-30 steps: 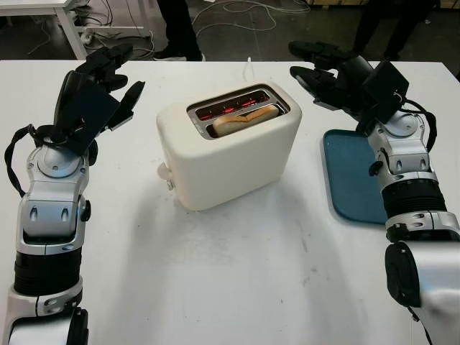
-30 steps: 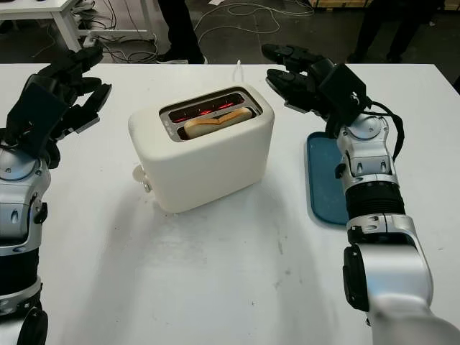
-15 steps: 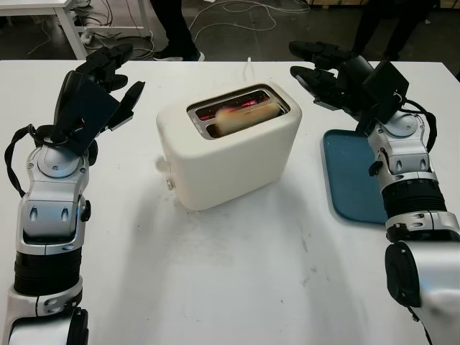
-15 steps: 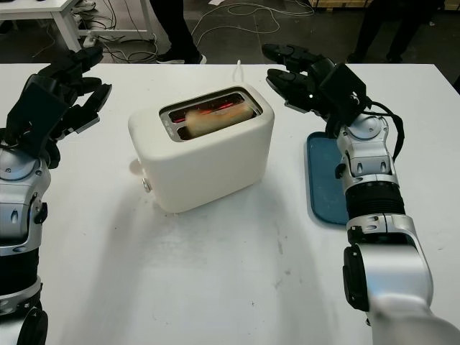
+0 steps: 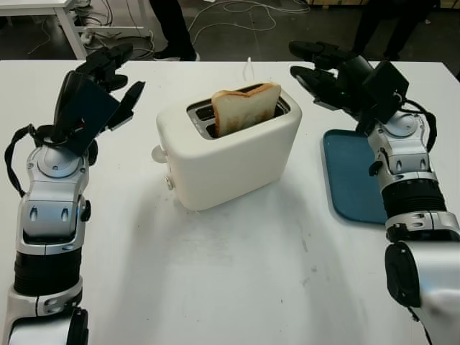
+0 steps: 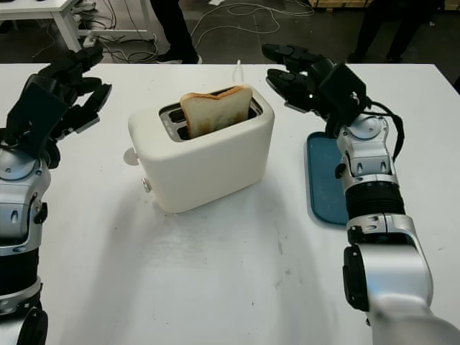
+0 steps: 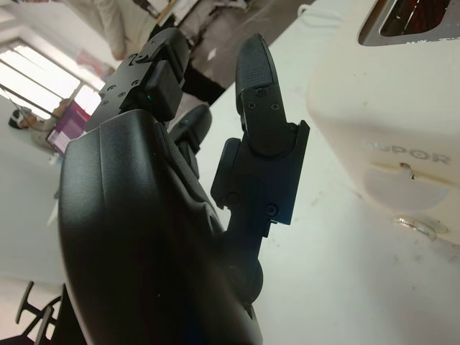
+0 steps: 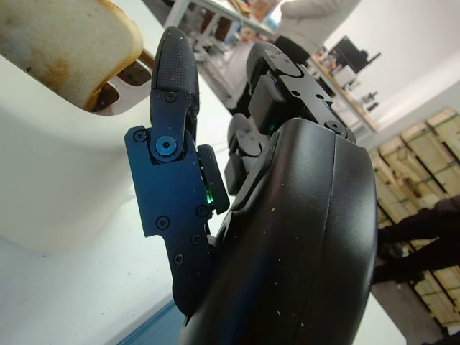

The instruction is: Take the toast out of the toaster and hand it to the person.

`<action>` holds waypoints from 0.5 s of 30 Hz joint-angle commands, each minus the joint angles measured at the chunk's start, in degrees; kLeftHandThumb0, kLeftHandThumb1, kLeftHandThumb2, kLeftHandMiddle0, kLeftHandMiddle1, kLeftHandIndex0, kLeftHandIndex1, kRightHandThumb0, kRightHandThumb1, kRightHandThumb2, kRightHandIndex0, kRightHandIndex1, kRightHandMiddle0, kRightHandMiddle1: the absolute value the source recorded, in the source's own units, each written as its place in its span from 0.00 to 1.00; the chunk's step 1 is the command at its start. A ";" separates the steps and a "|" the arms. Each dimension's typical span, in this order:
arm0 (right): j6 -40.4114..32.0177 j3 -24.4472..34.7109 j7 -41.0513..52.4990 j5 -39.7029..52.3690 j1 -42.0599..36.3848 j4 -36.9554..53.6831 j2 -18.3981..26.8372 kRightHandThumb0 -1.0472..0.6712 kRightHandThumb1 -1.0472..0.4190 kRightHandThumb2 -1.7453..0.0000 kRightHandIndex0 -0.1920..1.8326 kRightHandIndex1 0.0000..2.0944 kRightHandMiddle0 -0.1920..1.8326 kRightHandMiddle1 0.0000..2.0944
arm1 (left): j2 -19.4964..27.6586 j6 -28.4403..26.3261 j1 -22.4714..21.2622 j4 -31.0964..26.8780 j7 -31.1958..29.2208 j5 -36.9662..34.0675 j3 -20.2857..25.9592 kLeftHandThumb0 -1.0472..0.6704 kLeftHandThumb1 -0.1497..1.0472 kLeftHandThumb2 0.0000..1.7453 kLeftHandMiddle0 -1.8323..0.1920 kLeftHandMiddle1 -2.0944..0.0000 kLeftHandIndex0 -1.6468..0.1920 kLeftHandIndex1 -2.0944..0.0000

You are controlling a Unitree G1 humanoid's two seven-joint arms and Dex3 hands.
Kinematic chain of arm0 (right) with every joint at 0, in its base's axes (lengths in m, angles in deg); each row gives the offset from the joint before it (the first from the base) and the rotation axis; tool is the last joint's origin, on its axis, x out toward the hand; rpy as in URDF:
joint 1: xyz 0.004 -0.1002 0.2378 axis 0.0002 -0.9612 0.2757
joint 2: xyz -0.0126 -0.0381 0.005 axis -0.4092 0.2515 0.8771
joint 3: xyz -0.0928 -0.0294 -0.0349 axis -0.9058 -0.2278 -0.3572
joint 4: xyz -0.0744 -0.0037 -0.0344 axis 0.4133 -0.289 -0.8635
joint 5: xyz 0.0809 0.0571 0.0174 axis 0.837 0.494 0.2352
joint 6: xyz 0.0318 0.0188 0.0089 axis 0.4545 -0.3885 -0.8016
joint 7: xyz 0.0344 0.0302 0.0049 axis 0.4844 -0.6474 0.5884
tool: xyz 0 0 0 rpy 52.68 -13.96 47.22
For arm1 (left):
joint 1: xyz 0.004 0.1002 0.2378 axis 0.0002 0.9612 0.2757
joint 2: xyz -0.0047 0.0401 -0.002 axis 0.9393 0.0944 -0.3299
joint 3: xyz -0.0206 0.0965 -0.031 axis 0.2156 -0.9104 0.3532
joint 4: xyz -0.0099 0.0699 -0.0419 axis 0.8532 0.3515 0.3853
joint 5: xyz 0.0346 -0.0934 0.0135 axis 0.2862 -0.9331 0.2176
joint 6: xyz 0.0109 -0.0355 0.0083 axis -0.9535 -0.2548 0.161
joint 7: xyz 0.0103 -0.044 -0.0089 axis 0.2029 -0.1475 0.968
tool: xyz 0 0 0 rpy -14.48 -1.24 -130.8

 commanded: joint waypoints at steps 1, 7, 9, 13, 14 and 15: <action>1.74 -0.04 -0.09 0.15 0.15 -0.50 -0.23 0.25 0.09 0.78 0.29 0.01 0.30 0.00 | 0.30 -0.40 -0.04 -0.84 0.04 0.16 0.02 0.35 0.89 0.26 0.91 0.59 0.73 0.92; 1.31 0.17 0.31 0.67 0.45 -0.91 -0.33 0.25 0.09 0.78 0.29 0.00 0.29 0.00 | 0.47 -0.97 -0.14 -1.17 -0.04 0.31 -0.08 0.34 0.89 0.26 0.90 0.60 0.73 0.92; 1.90 -0.04 0.30 0.36 0.43 -0.98 -0.21 0.25 0.09 0.78 0.29 0.00 0.30 0.00 | 0.58 -0.97 -0.18 -1.07 -0.12 0.31 -0.07 0.35 0.89 0.26 0.90 0.60 0.73 0.92; 1.40 0.08 0.27 0.51 0.52 -1.03 -0.27 0.26 0.09 0.77 0.29 0.00 0.29 0.00 | 0.65 -1.00 -0.31 -0.96 -0.10 0.40 -0.13 0.35 0.89 0.27 0.90 0.60 0.73 0.92; 1.42 0.05 0.19 0.44 0.51 -1.03 -0.26 0.26 0.09 0.78 0.29 0.00 0.29 0.00 | 0.67 -0.99 -0.35 -0.90 -0.14 0.37 -0.12 0.35 0.89 0.26 0.90 0.60 0.73 0.92; 1.44 0.05 0.15 0.43 0.49 -1.00 -0.27 0.26 0.09 0.78 0.29 0.00 0.29 0.00 | 0.66 -1.08 -0.38 -0.87 -0.17 0.32 -0.10 0.35 0.89 0.26 0.90 0.60 0.73 0.92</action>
